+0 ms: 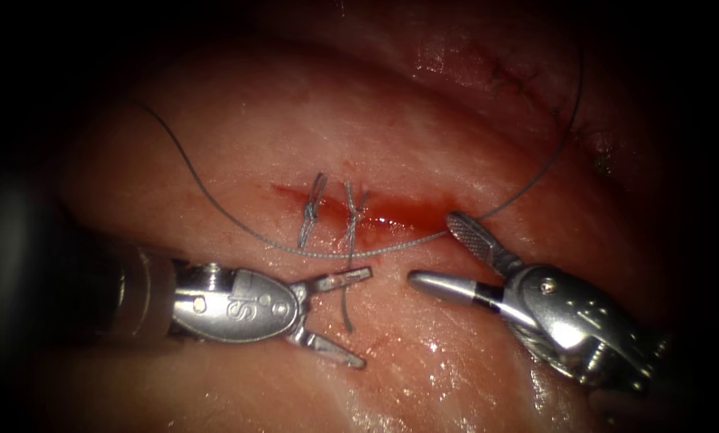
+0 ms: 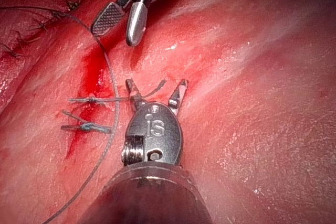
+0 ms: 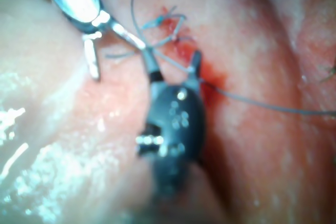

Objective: Wound Closure

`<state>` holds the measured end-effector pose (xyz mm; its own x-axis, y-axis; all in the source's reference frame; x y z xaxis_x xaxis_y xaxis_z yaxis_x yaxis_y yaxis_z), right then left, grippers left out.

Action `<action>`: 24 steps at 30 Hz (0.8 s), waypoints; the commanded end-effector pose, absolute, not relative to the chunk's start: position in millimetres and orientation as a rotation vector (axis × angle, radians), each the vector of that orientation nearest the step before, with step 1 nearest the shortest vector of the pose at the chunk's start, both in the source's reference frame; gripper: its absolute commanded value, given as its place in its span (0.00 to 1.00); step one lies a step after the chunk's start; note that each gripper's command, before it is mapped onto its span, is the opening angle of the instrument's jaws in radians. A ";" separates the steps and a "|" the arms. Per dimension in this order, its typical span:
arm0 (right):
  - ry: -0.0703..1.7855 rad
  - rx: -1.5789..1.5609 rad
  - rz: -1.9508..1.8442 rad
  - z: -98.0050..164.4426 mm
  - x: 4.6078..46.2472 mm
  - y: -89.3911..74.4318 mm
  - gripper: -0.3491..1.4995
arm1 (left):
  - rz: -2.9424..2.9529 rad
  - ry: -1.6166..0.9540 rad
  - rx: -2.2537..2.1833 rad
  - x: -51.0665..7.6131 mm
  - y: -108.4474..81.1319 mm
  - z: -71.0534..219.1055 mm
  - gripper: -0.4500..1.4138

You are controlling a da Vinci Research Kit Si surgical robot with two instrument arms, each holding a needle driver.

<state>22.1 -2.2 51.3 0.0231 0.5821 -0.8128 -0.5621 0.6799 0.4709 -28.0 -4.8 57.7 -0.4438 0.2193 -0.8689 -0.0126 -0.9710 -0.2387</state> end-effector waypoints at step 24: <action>1.284 -0.013 0.691 52.5 23.2 -2.8 0.99 | 2.491 -0.352 -1.607 -27.7 -1.3 56.2 0.00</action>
